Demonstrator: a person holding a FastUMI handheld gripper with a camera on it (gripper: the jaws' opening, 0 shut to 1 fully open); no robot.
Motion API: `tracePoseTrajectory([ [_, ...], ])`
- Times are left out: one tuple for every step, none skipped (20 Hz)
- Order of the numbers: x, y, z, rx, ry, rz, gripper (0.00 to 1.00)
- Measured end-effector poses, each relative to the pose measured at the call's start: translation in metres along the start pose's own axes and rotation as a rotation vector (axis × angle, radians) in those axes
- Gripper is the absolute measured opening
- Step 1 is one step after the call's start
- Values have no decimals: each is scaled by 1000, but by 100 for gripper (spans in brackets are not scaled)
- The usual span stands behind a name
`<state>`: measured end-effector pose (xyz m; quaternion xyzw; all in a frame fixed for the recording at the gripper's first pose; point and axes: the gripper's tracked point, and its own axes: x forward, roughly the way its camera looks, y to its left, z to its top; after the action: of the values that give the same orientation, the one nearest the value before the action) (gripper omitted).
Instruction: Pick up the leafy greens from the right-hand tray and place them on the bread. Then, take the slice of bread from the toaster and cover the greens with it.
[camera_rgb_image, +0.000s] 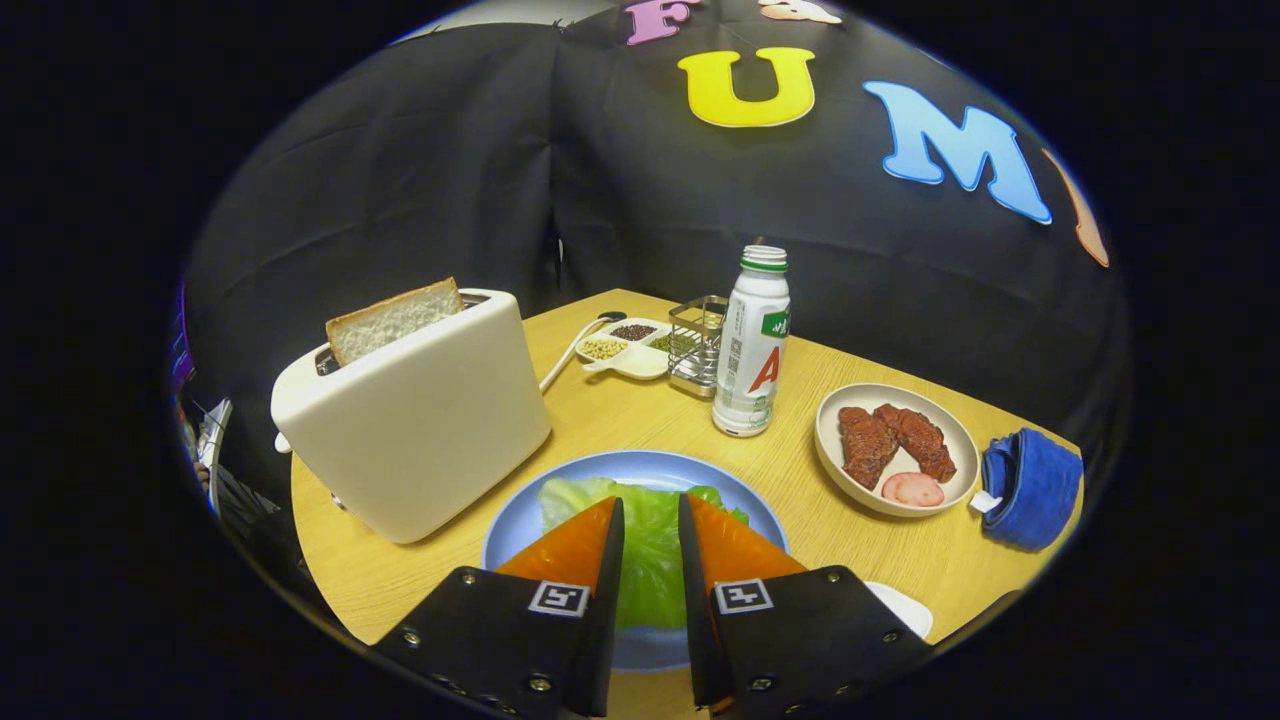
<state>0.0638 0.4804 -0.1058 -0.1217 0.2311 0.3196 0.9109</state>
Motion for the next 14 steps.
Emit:
tracePoseTrajectory([
  [-4,2,2,-4,-20,-8,31],
  [-8,6,3,-5,-37,-14,31],
  [-12,10,5,-3,-58,-20,31],
  [-16,13,7,1,-78,-30,32],
  [-19,15,8,5,-97,-42,32],
  [-23,19,9,6,-113,-56,32],
  [-26,20,12,13,-136,-73,31],
  [-27,22,11,19,-153,-85,32],
  [-29,25,11,30,-167,-100,31],
  [-31,28,11,41,-183,-109,31],
  [-33,32,12,49,-199,-113,31],
  [-36,36,14,60,-220,-123,31],
  [-38,40,17,64,-238,-128,32],
  [-40,46,19,63,-255,-132,31],
])
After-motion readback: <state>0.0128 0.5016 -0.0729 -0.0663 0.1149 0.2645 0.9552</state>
